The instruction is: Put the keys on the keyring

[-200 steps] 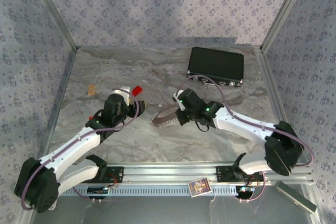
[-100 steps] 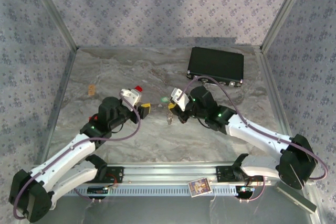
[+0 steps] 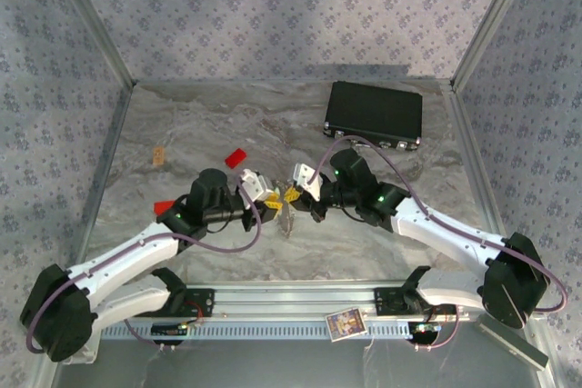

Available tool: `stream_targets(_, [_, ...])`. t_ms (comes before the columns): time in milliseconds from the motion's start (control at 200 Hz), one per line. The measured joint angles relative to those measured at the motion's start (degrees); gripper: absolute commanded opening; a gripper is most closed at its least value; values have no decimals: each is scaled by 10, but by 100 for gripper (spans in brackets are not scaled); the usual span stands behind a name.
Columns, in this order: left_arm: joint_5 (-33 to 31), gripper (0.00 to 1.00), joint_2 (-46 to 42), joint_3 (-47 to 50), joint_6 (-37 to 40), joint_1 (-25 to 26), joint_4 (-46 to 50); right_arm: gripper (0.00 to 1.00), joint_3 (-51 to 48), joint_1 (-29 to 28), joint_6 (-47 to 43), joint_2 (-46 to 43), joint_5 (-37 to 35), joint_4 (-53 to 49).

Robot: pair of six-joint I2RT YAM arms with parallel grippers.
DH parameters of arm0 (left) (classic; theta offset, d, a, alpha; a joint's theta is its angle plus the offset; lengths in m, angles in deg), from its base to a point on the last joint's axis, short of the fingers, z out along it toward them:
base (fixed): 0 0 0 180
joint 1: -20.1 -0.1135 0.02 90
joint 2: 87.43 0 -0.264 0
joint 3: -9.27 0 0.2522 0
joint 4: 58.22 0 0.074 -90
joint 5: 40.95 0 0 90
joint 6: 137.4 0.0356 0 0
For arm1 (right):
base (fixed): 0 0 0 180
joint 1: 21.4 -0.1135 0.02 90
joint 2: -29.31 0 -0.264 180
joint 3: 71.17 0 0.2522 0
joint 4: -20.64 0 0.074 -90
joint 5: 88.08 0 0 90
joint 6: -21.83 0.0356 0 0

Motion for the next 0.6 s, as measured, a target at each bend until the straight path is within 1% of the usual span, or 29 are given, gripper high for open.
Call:
stream_targets(230, [17, 21, 0, 0, 26, 6, -3, 0, 1, 0, -20, 0, 23, -24])
stream_targets(255, [19, 19, 0, 0, 28, 6, -3, 0, 1, -1, -21, 0, 24, -24])
stream_targets(300, [24, 18, 0, 0, 31, 8, -4, 0, 2, -2, -21, 2, 26, -25])
stream_targets(600, [45, 17, 0, 7, 47, 11, -17, 0, 9, -14, -21, 5, 28, -26])
